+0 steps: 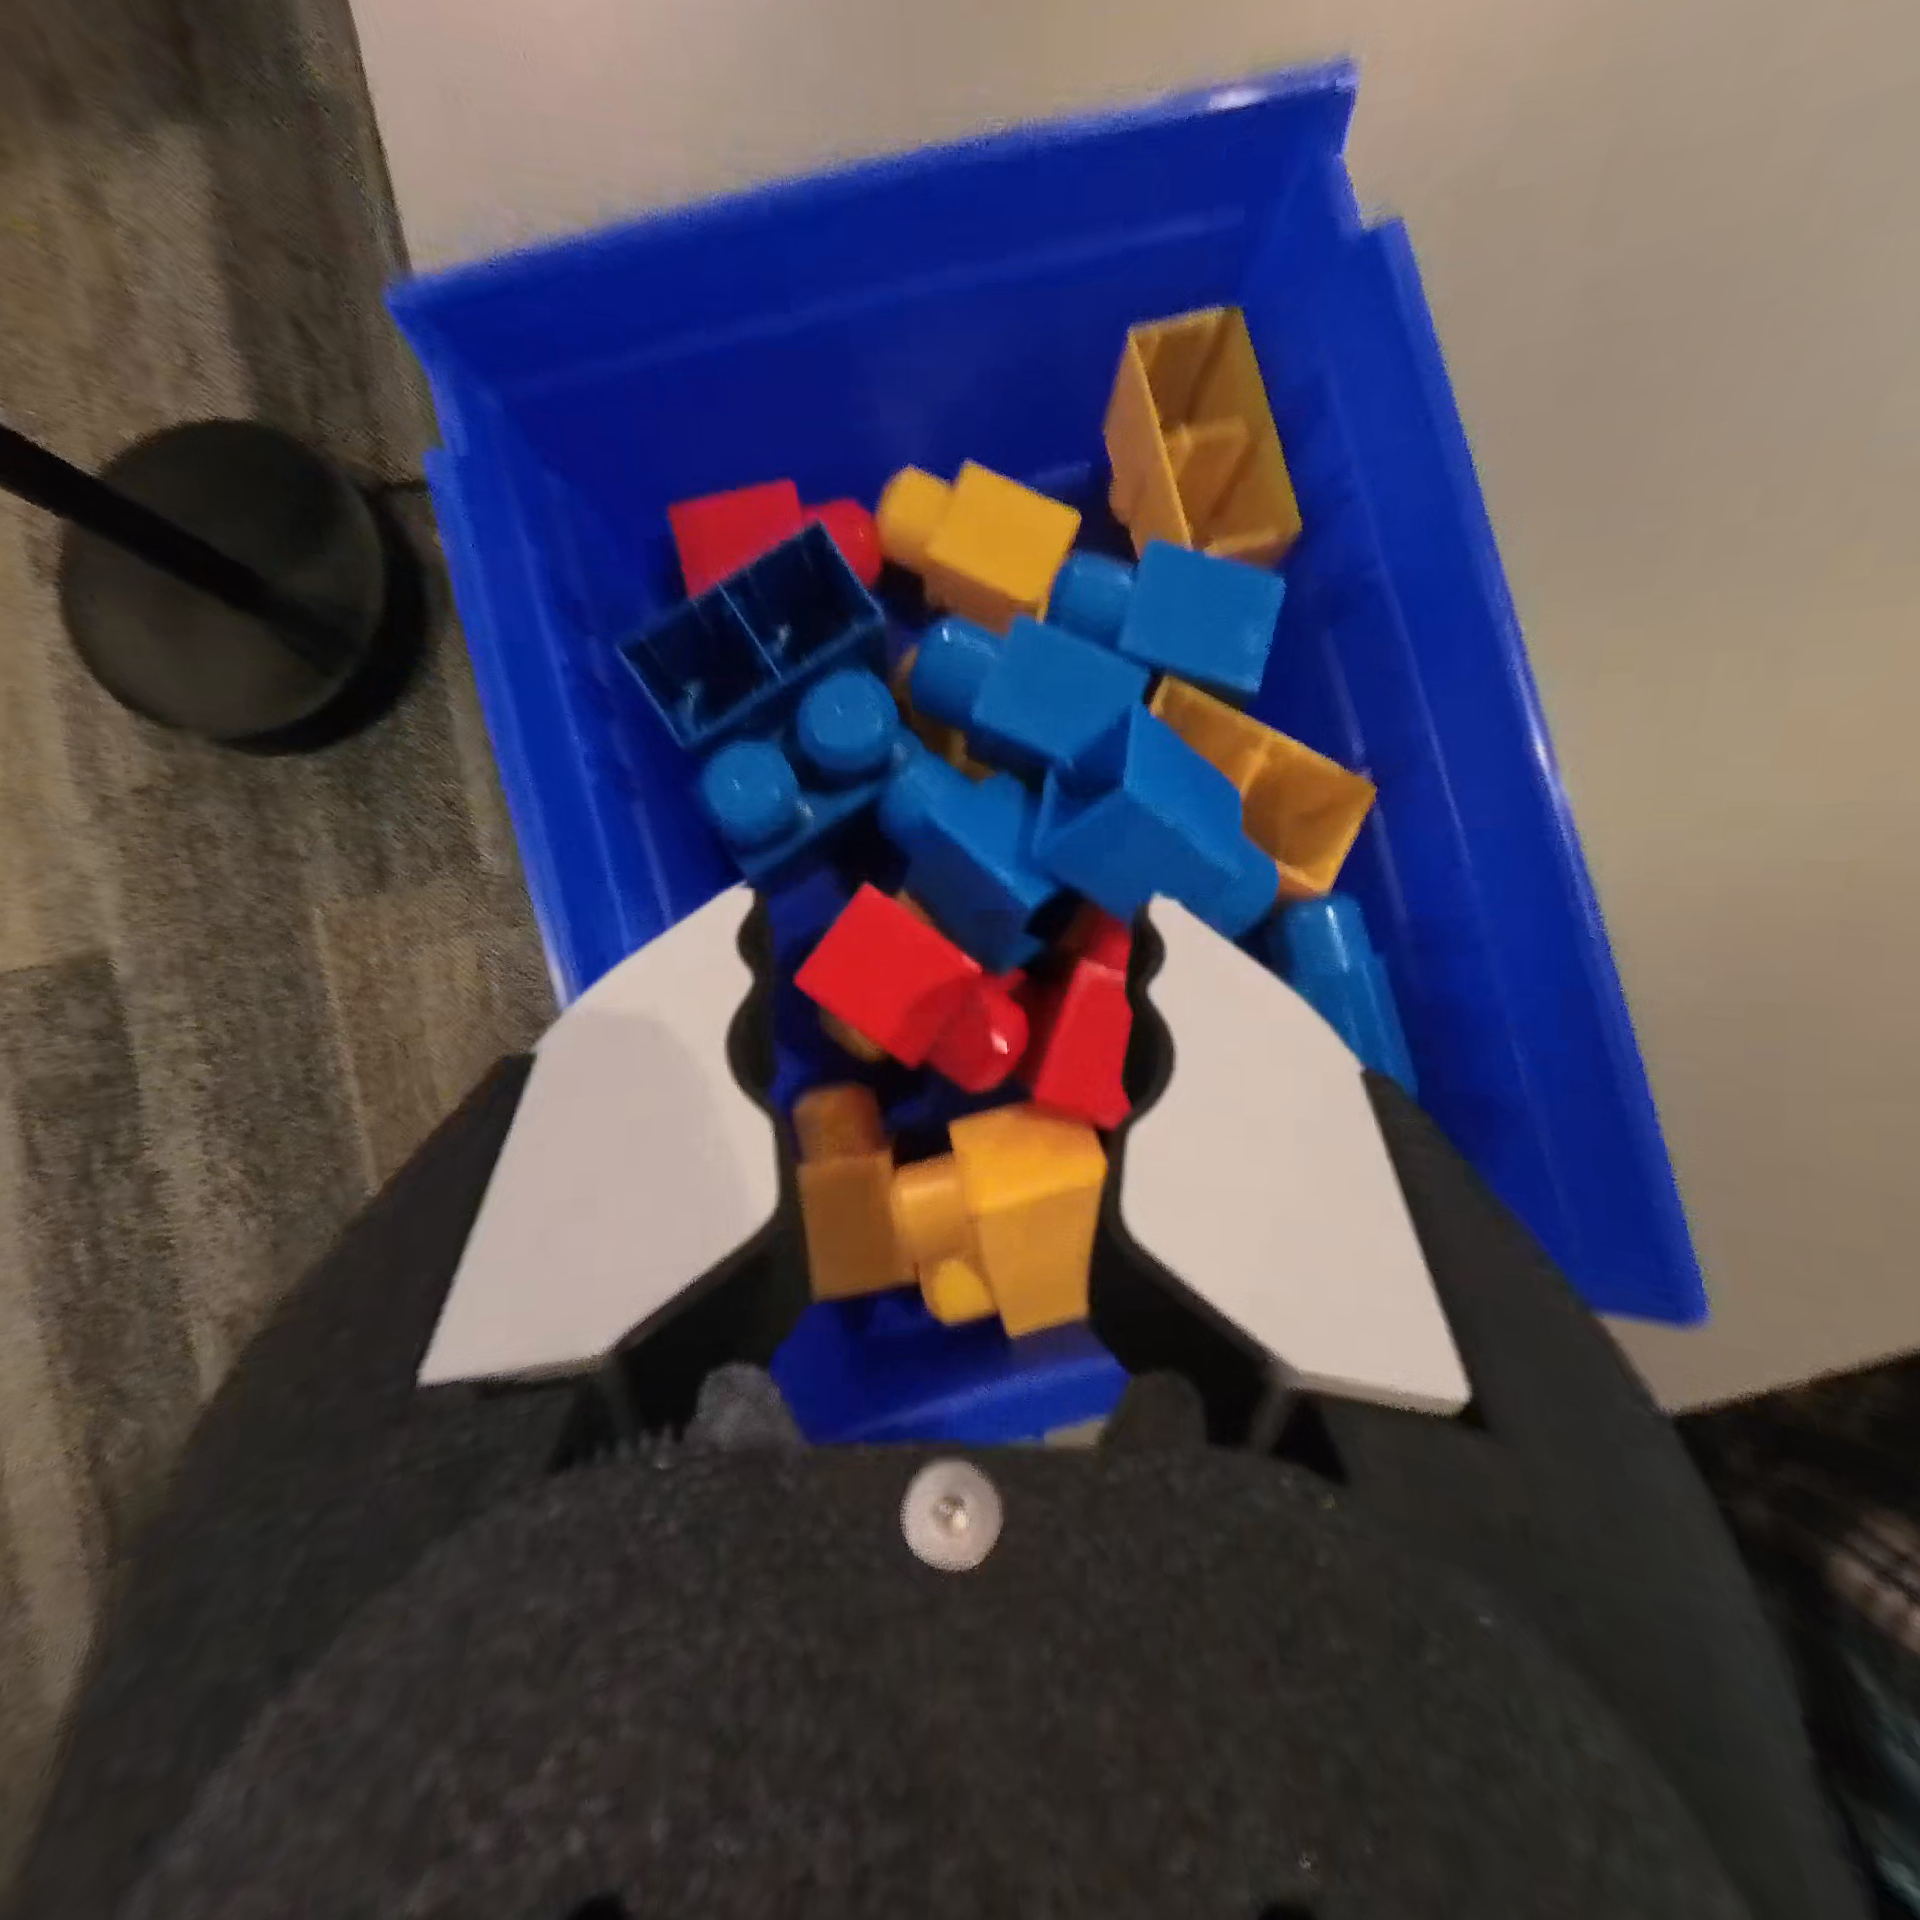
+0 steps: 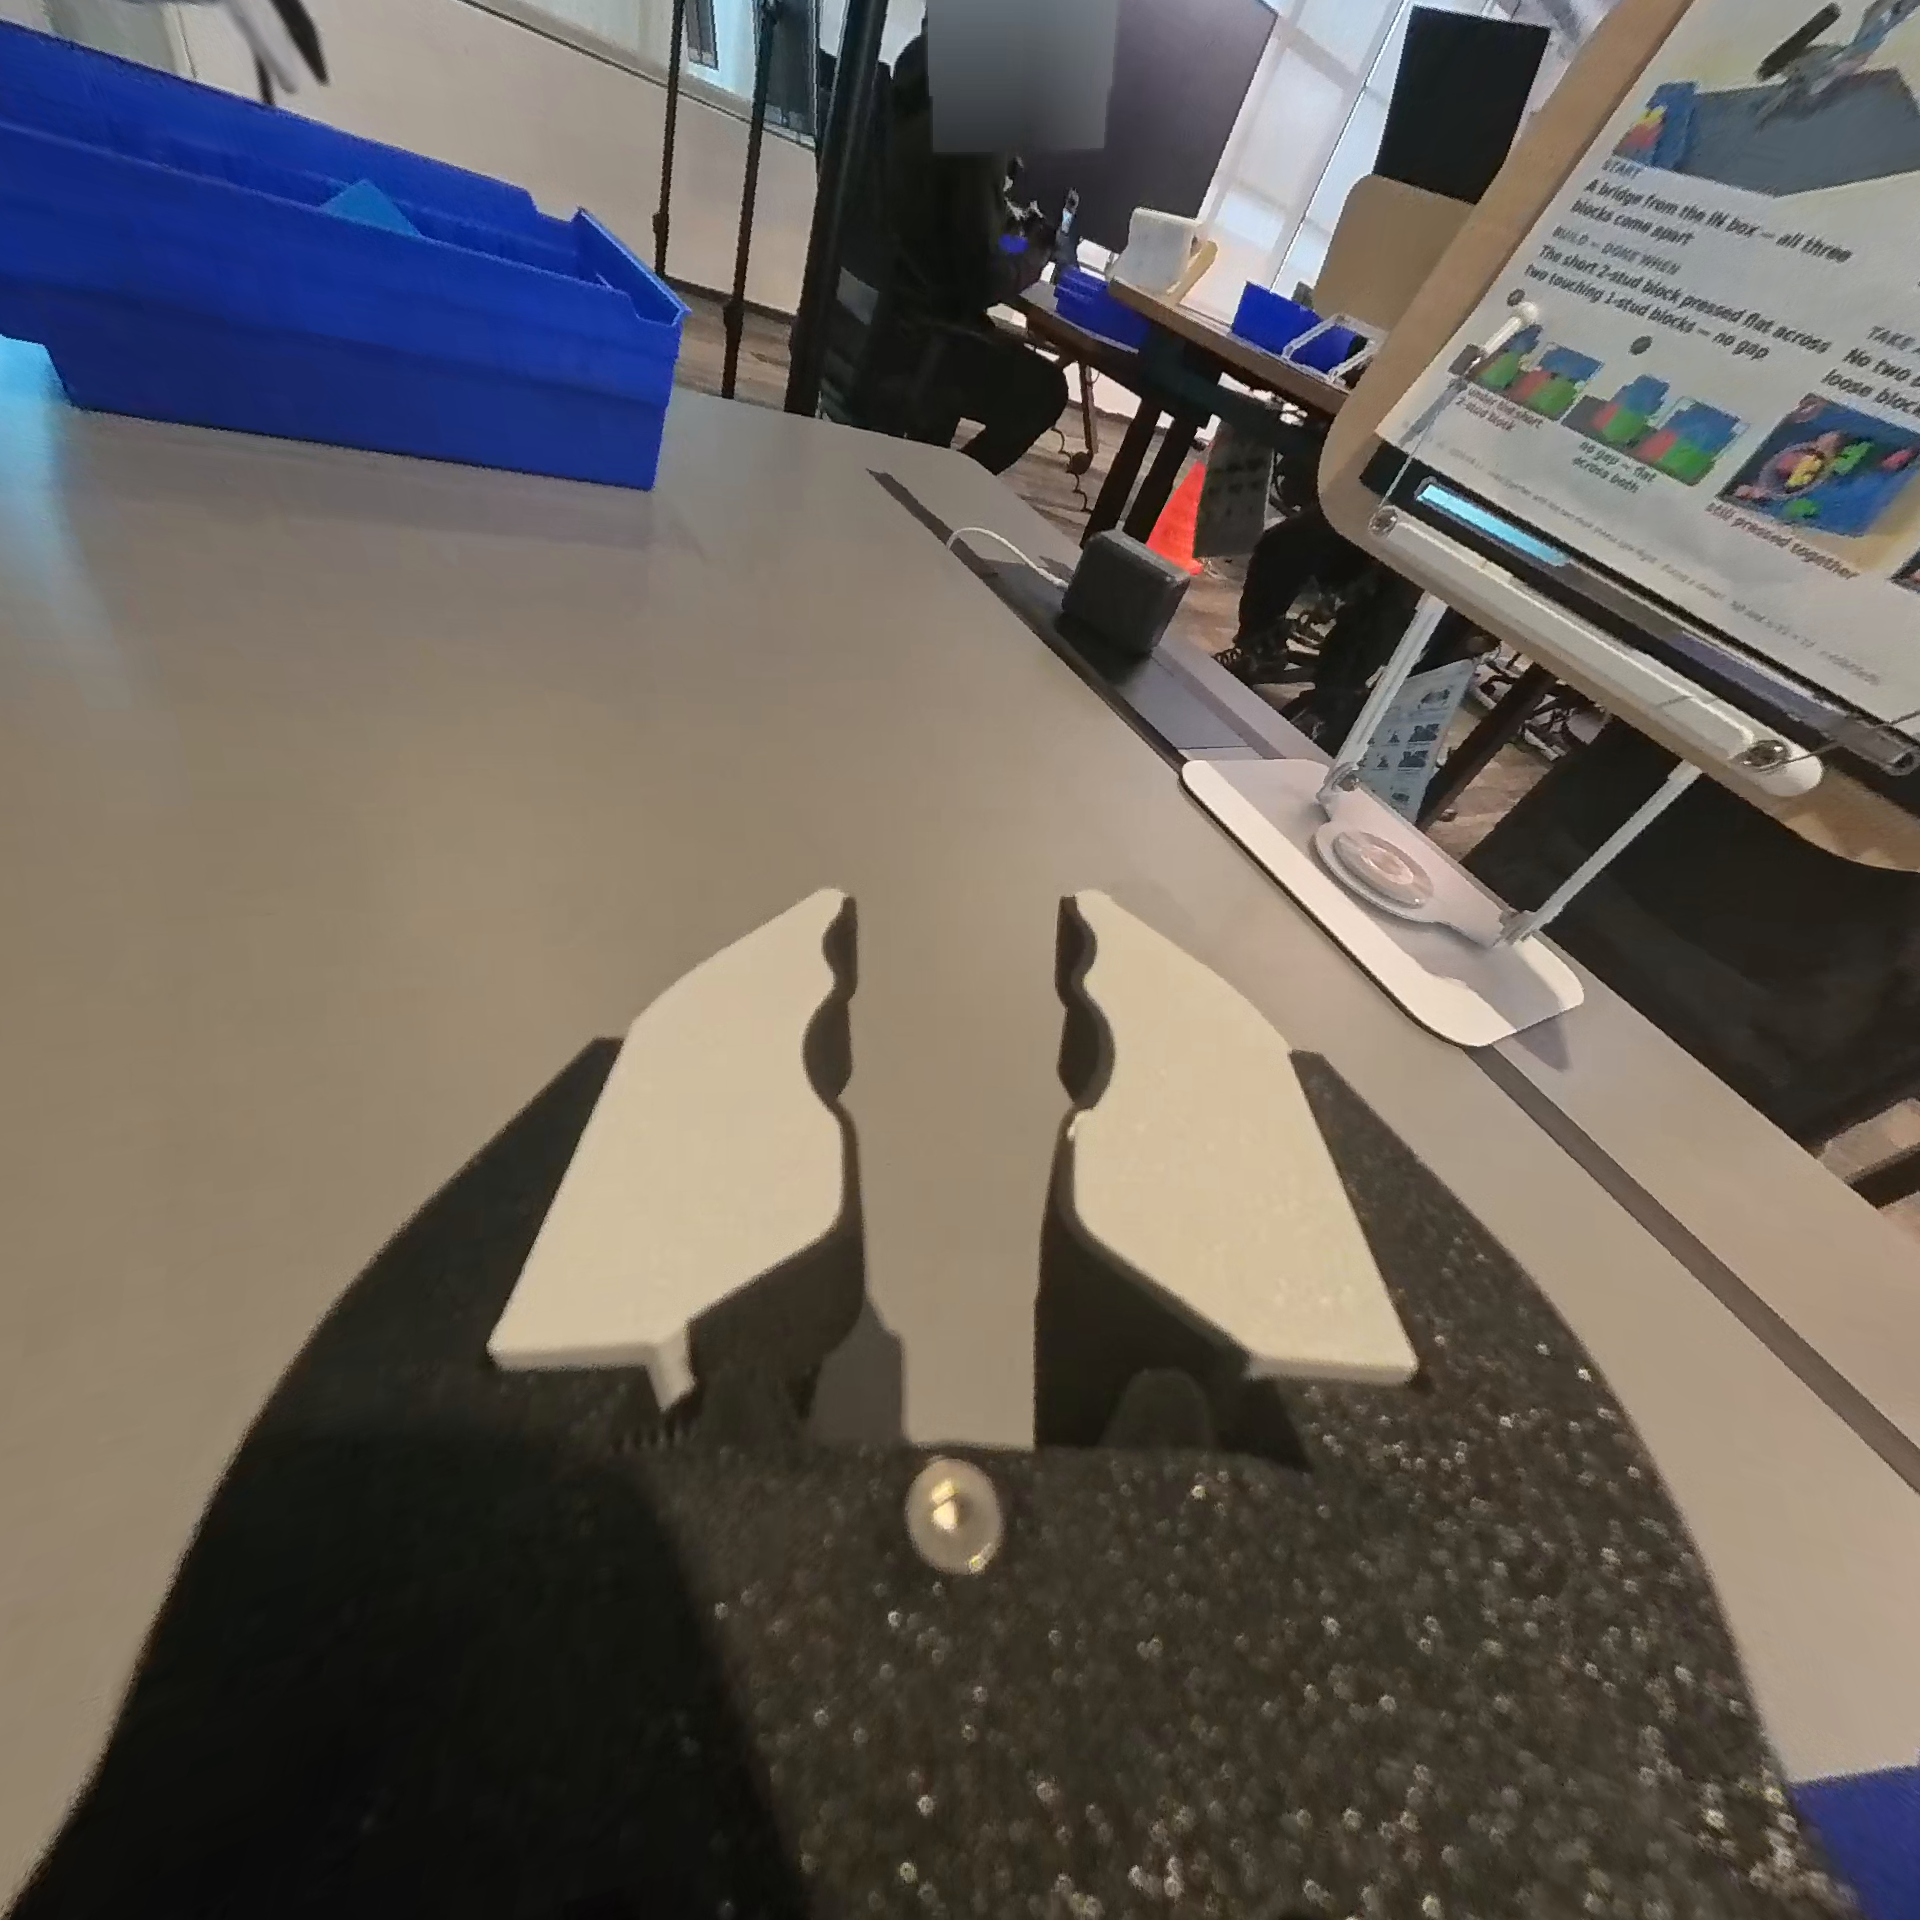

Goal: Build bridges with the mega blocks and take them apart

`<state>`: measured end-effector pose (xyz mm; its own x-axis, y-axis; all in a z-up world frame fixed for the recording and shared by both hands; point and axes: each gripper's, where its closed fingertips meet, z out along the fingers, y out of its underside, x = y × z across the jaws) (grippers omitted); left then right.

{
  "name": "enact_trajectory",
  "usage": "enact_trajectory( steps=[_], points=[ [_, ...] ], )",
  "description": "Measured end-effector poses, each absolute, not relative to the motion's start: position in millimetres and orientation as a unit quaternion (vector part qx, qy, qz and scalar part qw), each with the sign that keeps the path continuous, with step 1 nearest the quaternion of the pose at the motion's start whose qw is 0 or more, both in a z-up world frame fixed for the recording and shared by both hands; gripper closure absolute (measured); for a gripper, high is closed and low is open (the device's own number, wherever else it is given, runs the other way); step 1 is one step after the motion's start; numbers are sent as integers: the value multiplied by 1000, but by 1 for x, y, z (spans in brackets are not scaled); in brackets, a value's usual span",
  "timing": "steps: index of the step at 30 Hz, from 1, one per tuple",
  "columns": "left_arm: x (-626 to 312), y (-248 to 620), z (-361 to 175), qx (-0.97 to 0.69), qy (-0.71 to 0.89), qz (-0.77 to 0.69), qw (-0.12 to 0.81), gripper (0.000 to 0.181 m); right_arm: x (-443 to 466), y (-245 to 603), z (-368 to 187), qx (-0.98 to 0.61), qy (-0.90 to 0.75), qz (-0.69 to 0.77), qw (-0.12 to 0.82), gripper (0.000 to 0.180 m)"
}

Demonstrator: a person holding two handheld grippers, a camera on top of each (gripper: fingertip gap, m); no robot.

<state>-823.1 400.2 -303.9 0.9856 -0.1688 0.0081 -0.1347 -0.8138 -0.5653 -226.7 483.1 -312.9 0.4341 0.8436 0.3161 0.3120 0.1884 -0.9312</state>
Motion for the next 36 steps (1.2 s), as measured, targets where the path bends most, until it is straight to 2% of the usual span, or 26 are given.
enact_trajectory(
  steps=[2,8,14,18,22,25,30,36],
  points=[
    [-817,414,-305,-952,107,-13,286,116,-226,483,-314,-598,-485,220,599,143],
    [-792,417,-323,-955,231,-53,177,116,-224,484,-313,-597,-487,216,599,143],
    [-766,411,-322,-940,264,-135,167,120,-223,485,-314,-599,-487,217,597,143],
    [-765,406,-341,-944,279,-117,134,123,-225,484,-315,-598,-491,215,596,143],
    [-767,404,-353,-944,294,-90,115,140,-225,485,-315,-597,-491,209,599,144],
    [-768,404,-353,-945,296,-73,119,142,-224,485,-312,-596,-486,212,604,144],
    [-773,409,-343,-950,263,-69,157,143,-224,484,-310,-592,-486,213,606,144],
    [-750,440,-278,-910,150,-173,345,144,-230,485,-310,-593,-476,203,617,140]
  ],
)
